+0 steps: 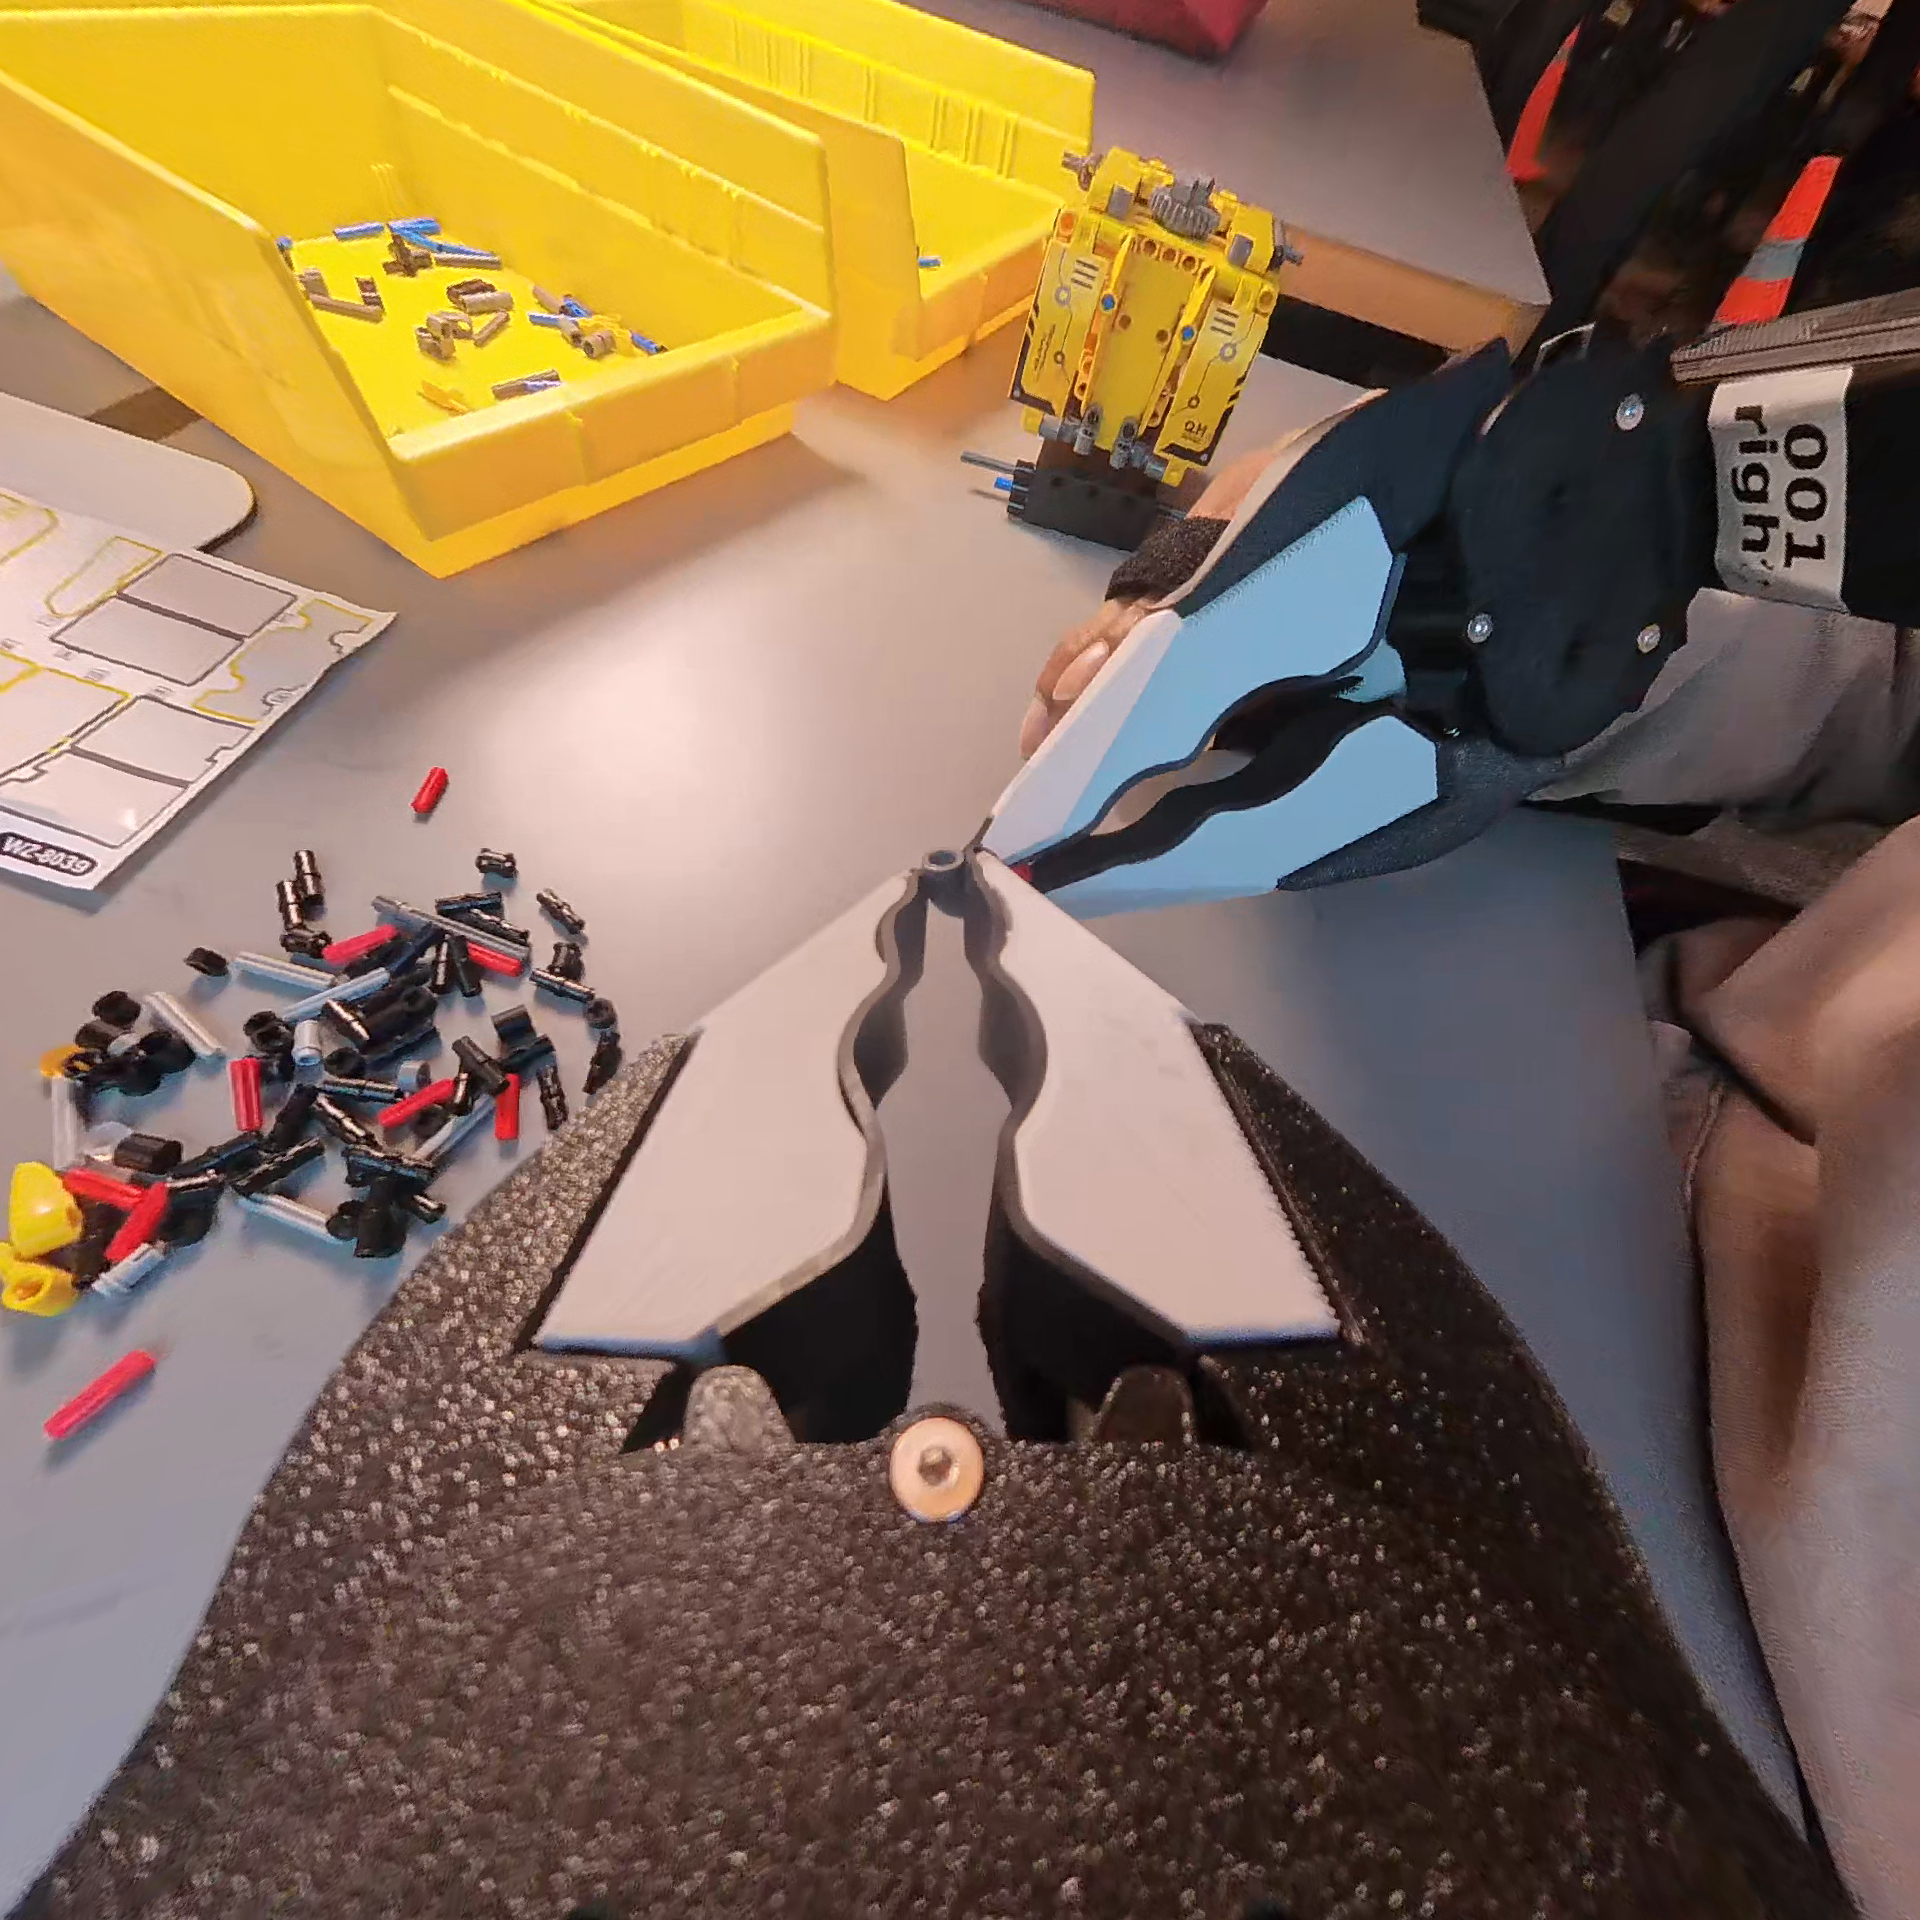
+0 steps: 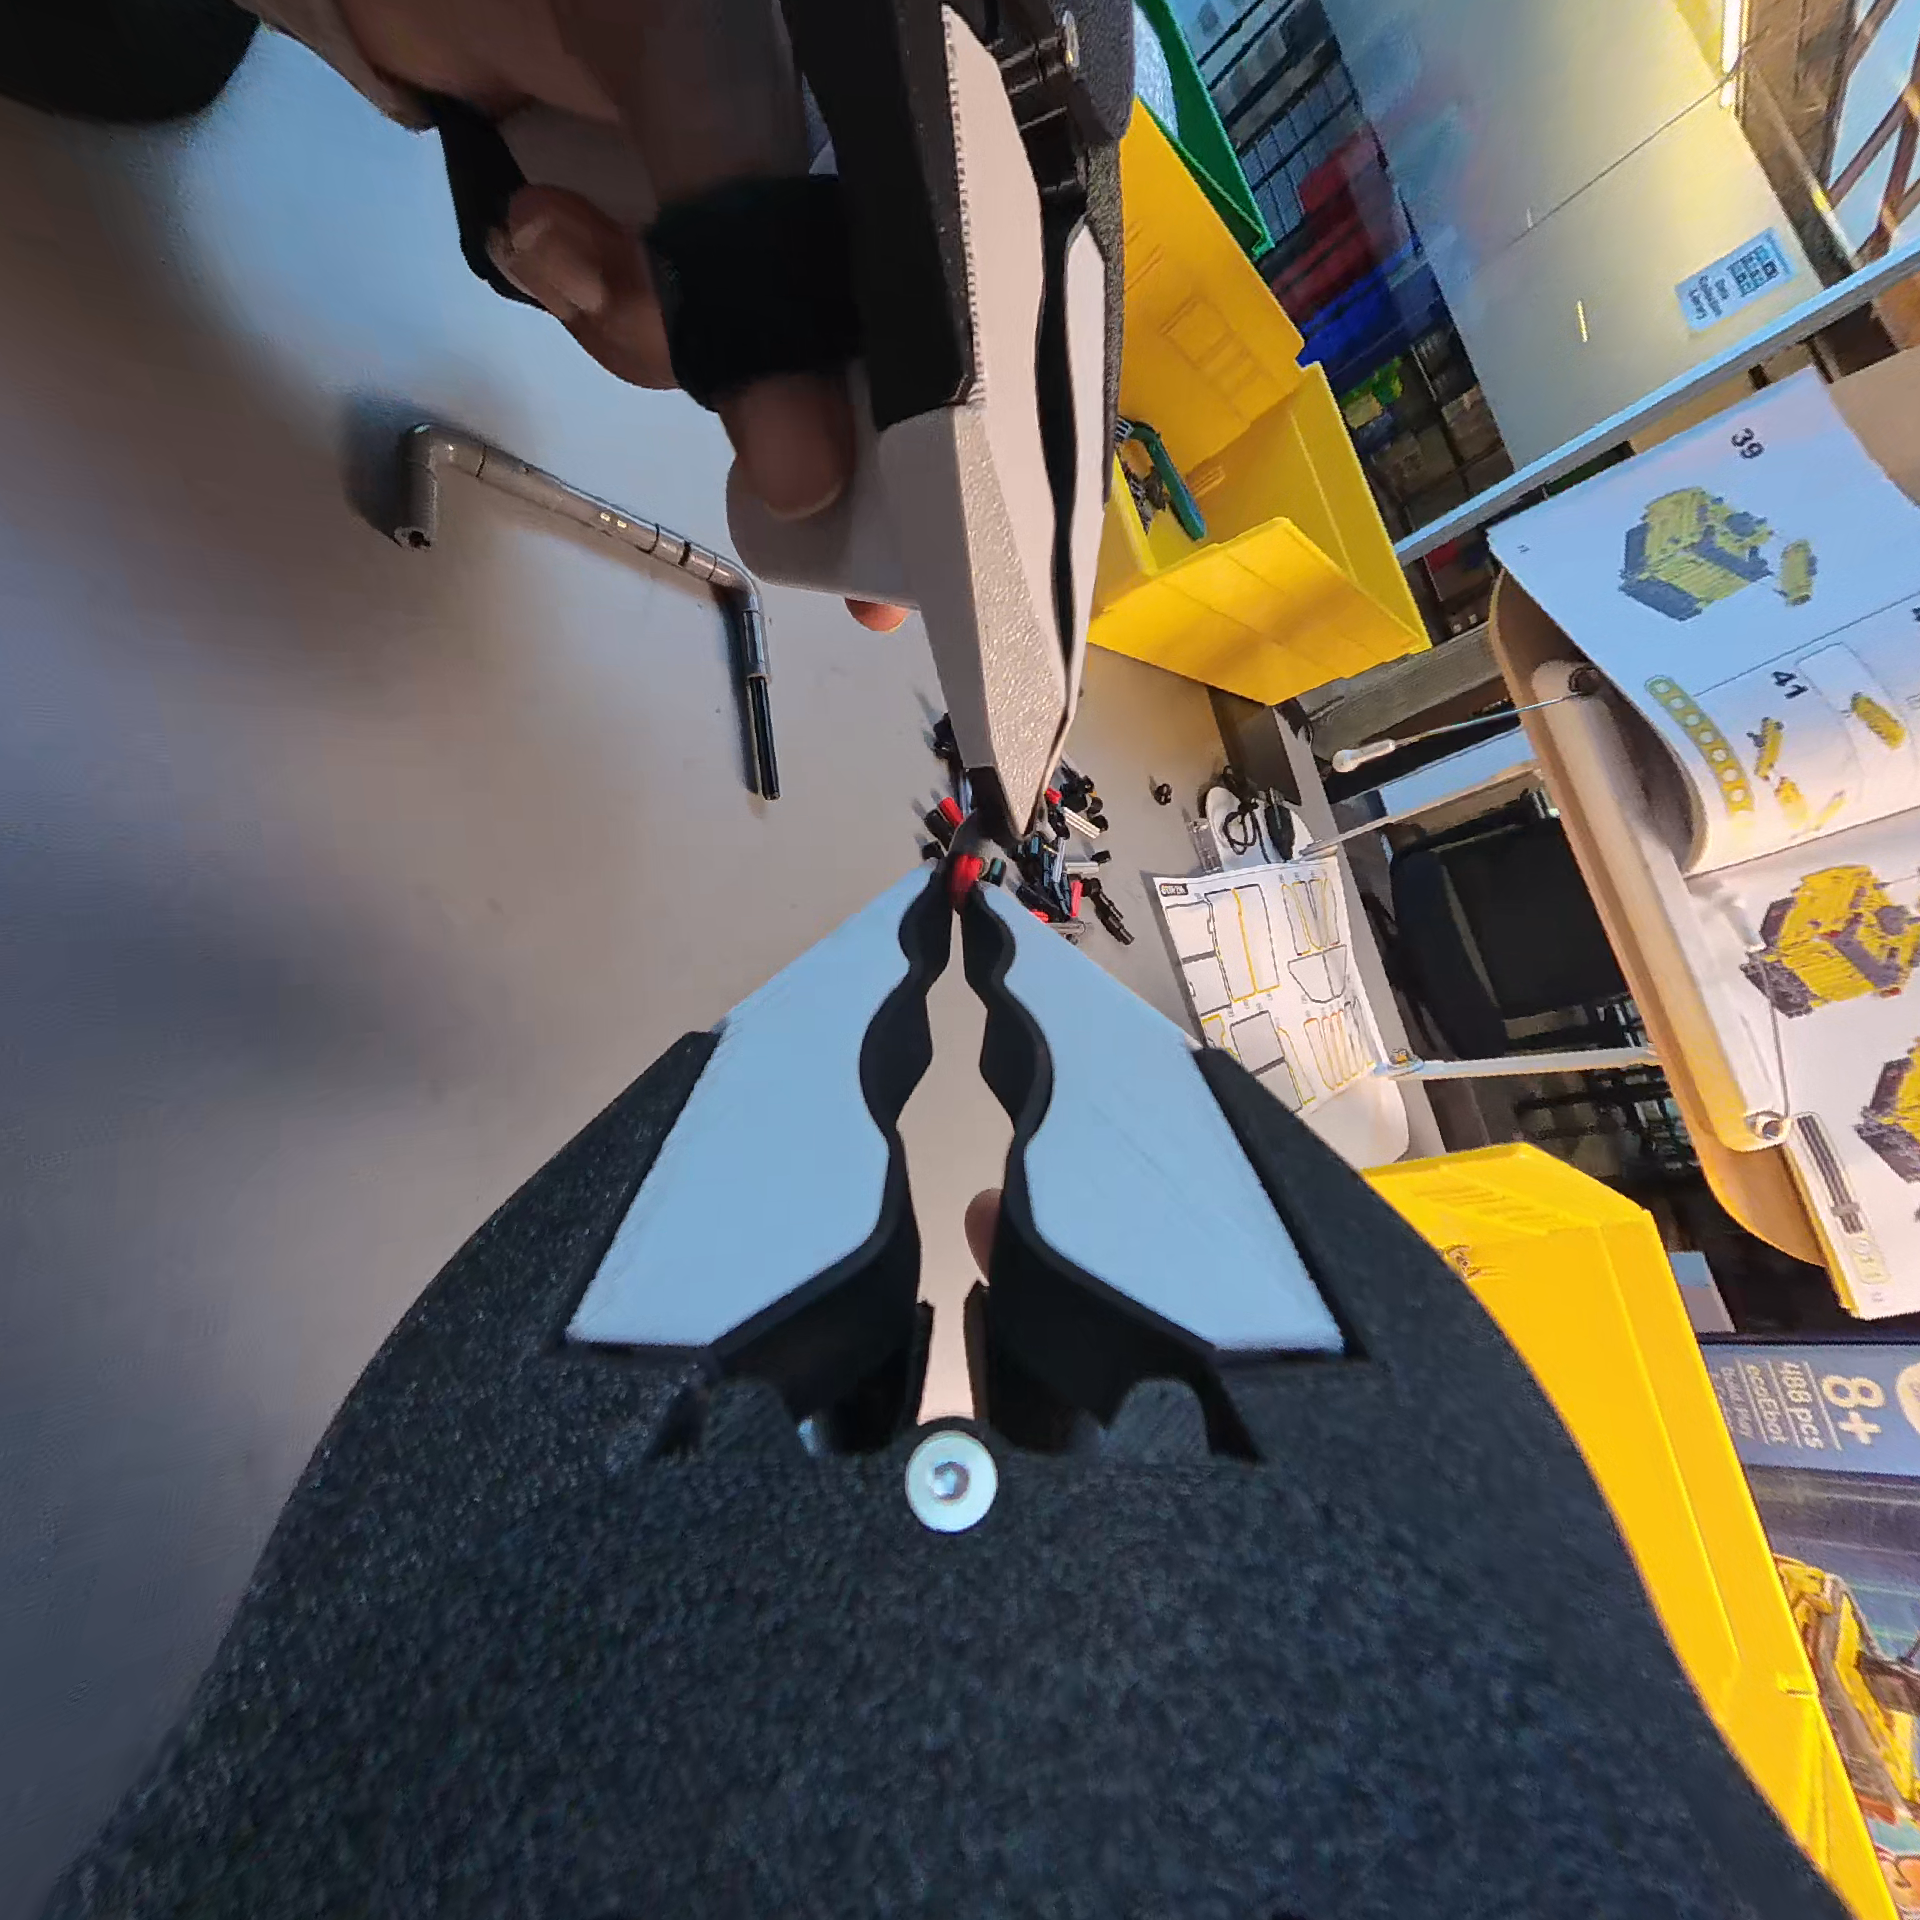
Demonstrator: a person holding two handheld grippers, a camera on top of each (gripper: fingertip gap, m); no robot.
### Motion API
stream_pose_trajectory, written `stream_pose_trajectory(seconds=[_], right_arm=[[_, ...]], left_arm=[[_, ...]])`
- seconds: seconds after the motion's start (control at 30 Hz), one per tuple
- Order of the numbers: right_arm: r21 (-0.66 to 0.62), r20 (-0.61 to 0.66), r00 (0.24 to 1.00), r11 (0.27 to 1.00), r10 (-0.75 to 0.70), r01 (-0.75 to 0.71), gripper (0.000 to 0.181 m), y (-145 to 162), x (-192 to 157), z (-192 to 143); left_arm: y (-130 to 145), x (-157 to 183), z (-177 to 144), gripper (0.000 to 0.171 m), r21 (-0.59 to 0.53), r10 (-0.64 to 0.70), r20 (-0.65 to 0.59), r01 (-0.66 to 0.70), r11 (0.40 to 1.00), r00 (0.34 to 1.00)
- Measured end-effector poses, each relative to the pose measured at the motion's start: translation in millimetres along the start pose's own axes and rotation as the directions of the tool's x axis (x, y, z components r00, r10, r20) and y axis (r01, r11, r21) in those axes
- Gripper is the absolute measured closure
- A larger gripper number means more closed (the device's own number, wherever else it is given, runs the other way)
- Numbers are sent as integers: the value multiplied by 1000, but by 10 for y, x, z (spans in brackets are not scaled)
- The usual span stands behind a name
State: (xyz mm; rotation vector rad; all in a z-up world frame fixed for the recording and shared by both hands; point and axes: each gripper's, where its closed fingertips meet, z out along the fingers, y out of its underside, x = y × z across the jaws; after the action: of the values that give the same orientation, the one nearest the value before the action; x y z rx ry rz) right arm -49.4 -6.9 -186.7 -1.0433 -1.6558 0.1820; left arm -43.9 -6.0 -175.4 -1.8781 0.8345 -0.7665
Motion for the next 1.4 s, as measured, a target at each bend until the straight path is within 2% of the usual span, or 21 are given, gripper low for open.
stream_pose_trajectory(seconds=[0.03, 0.07, 0.1, 0.13, 0.17, 0.2, 0.3, 0.33, 0.4, 0.43, 0.5, 0.6, 0.63, 0.7, 0.8, 0.97, 1.07, 1.13, 1.2, 1.3, 1.4], right_arm=[[7, -2, 1000, 1000, 6, -6, 181, -4, 15, -20], [12, 28, 1000, 1000, -3, 2, 181, -3, -19, -48], [20, 40, 999, 1000, 10, -11, 181, 9, -61, -100], [15, 41, 999, 1000, 17, -17, 181, 44, -105, -140], [5, 47, 998, 999, 34, -35, 181, 74, -135, -152], [7, 37, 997, 998, 64, -65, 181, 94, -107, -137], [58, -19, 987, 986, 158, -156, 181, 120, 153, -72], [105, 4, 971, 965, 239, -238, 181, 101, 200, -72], [222, 155, 922, 897, 355, -383, 175, -61, 161, -148], [262, 203, 914, 881, 350, -395, 162, -143, 128, -203], [308, 210, 930, 882, 302, -356, 161, -228, 94, -269], [334, 183, 948, 891, 260, -309, 161, -331, 63, -285], [342, 164, 954, 893, 251, -293, 163, -357, 68, -284], [367, 106, 961, 888, 257, -278, 180, -401, 134, -298], [374, 113, 947, 870, 301, -321, 181, -406, 171, -307], [384, 172, 881, 794, 440, -472, 175, -429, 241, -321], [394, 153, 839, 746, 523, -537, 174, -444, 338, -314], [404, 114, 832, 740, 543, -538, 174, -451, 411, -313], [408, 90, 829, 739, 551, -536, 172, -455, 463, -318], [396, 128, 840, 749, 527, -531, 176, -468, 434, -345], [346, 212, 836, 761, 506, -548, 176, -425, 375, -368]], left_arm=[[-19, -61, -15, 165, 9, -13, 28, 13, 1000, 1000], [-33, -321, -117, 165, 18, -18, 163, 15, 1000, 986], [-81, -579, -337, 165, 55, -29, 243, 16, 998, 970], [-185, -620, -510, 165, 141, -122, 184, 96, 985, 975], [-174, -547, -528, 165, 127, -92, 161, 72, 989, 983], [-116, -402, -425, 164, 82, -32, 136, 21, 996, 990], [-165, -27, -211, 164, 101, -54, -57, 60, 993, 997], [-213, 38, -222, 164, 119, -64, -119, 78, 990, 991], [-204, 75, -235, 164, 130, -124, -214, 154, 979, 969], [-181, 139, -239, 164, 122, -166, -292, 209, 970, 942], [-186, 242, -242, 164, 115, -235, -398, 302, 947, 887], [-262, 279, -226, 164, 141, -295, -463, 398, 906, 836], [-297, 282, -225, 164, 150, -319, -488, 438, 886, 812], [-336, 306, -226, 164, 159, -334, -524, 475, 865, 784], [-364, 304, -228, 164, 185, -329, -525, 482, 856, 785], [-445, 255, -244, 164, 273, -308, -493, 481, 833, 813], [-527, 212, -260, 164, 347, -311, -474, 499, 794, 824], [-565, 204, -258, 164, 387, -303, -449, 488, 782, 841], [-557, 225, -230, 164, 395, -292, -427, 467, 791, 856], [-543, 256, -230, 164, 366, -299, -456, 483, 796, 838], [-461, 254, -210, 159, 291, -294, -436, 443, 848, 850]])
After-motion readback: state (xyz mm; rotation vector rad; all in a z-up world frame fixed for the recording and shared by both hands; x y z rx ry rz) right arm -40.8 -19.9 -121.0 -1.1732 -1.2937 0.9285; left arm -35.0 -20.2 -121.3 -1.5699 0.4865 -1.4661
